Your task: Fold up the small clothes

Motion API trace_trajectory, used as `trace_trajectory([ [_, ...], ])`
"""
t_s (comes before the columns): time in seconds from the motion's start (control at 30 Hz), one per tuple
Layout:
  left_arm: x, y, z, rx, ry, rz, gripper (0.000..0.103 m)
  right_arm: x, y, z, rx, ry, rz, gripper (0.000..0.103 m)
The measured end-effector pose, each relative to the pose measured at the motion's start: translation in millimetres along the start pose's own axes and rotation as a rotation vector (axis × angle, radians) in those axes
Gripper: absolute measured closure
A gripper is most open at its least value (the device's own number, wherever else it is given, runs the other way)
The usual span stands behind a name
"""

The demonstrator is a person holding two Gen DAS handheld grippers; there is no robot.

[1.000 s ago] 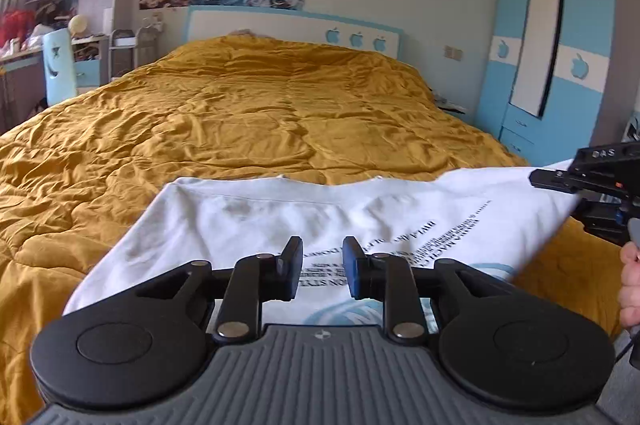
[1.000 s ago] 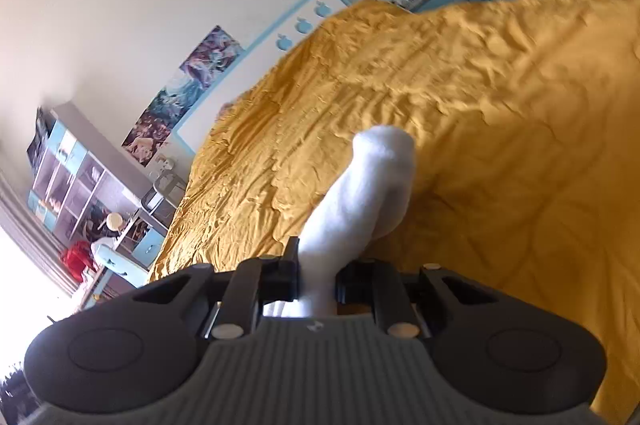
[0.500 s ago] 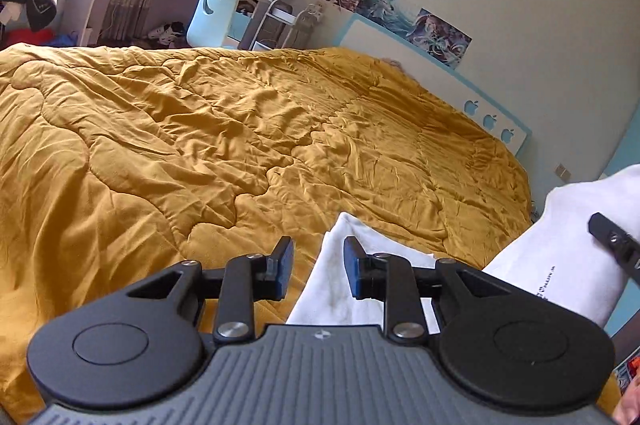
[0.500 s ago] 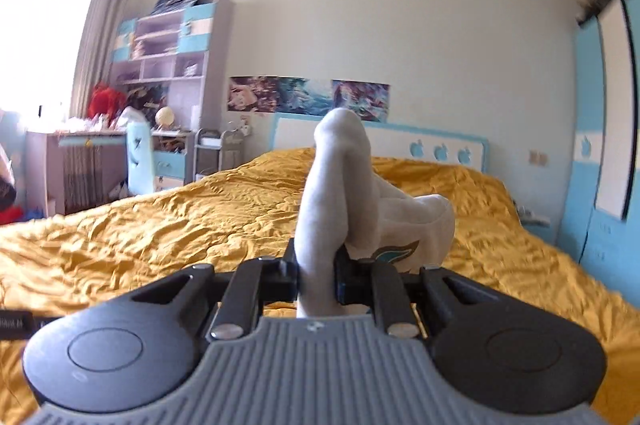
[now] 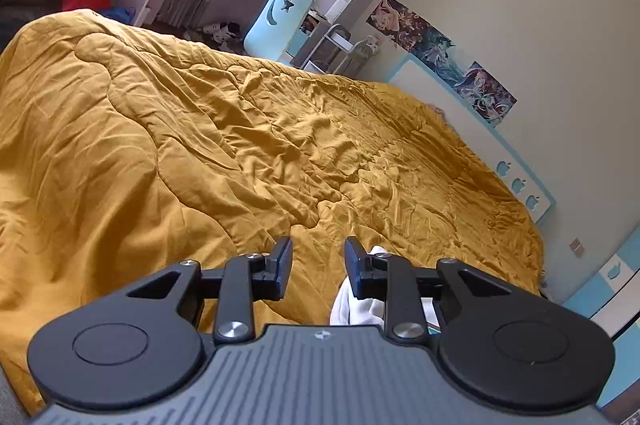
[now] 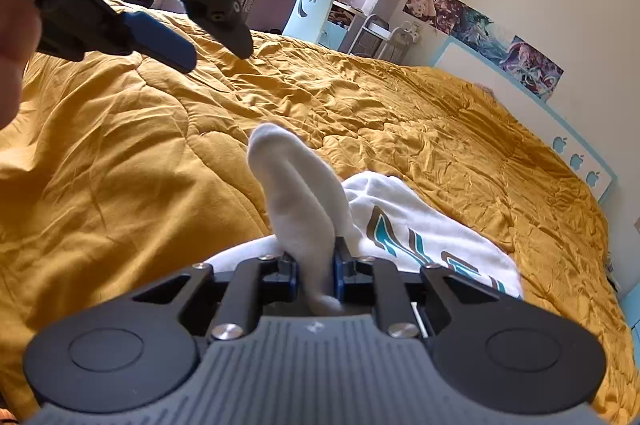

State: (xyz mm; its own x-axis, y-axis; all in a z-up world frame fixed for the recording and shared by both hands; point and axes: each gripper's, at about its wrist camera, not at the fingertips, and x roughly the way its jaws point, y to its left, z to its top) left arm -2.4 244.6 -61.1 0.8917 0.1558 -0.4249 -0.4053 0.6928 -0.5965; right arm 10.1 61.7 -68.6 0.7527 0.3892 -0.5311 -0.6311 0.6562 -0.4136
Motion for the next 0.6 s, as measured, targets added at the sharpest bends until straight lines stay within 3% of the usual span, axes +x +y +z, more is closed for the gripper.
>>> trace_trajectory([
  [0.03,1,0,0,-0.003,0.003,0.005,0.072,-7,7,0,-0.021,-0.011,0.011,0.090],
  [0.07,1,0,0,-0.002,0.004,0.010,0.072,-11,9,-2,-0.059,-0.016,0.032,0.082],
  [0.1,1,0,-1,0.002,0.005,0.015,0.072,-15,10,-4,-0.099,-0.020,0.053,0.068],
  [0.13,2,-2,-2,0.007,0.008,0.012,0.072,-22,16,-8,-0.165,-0.045,0.058,0.062],
  [0.2,4,-4,-3,0.022,0.025,-0.007,0.072,-43,17,-21,-0.241,-0.114,0.037,0.034],
  [0.3,10,-12,-9,0.066,0.081,-0.059,0.072,-69,2,-39,-0.235,-0.166,0.016,0.034],
  [0.4,16,-16,-18,0.073,0.132,-0.109,0.072,-84,-14,-64,-0.304,-0.220,-0.123,0.034],
  [0.6,23,-24,-30,0.075,0.168,-0.116,0.072,-77,-59,-98,-0.242,-0.120,-0.239,0.036],
])
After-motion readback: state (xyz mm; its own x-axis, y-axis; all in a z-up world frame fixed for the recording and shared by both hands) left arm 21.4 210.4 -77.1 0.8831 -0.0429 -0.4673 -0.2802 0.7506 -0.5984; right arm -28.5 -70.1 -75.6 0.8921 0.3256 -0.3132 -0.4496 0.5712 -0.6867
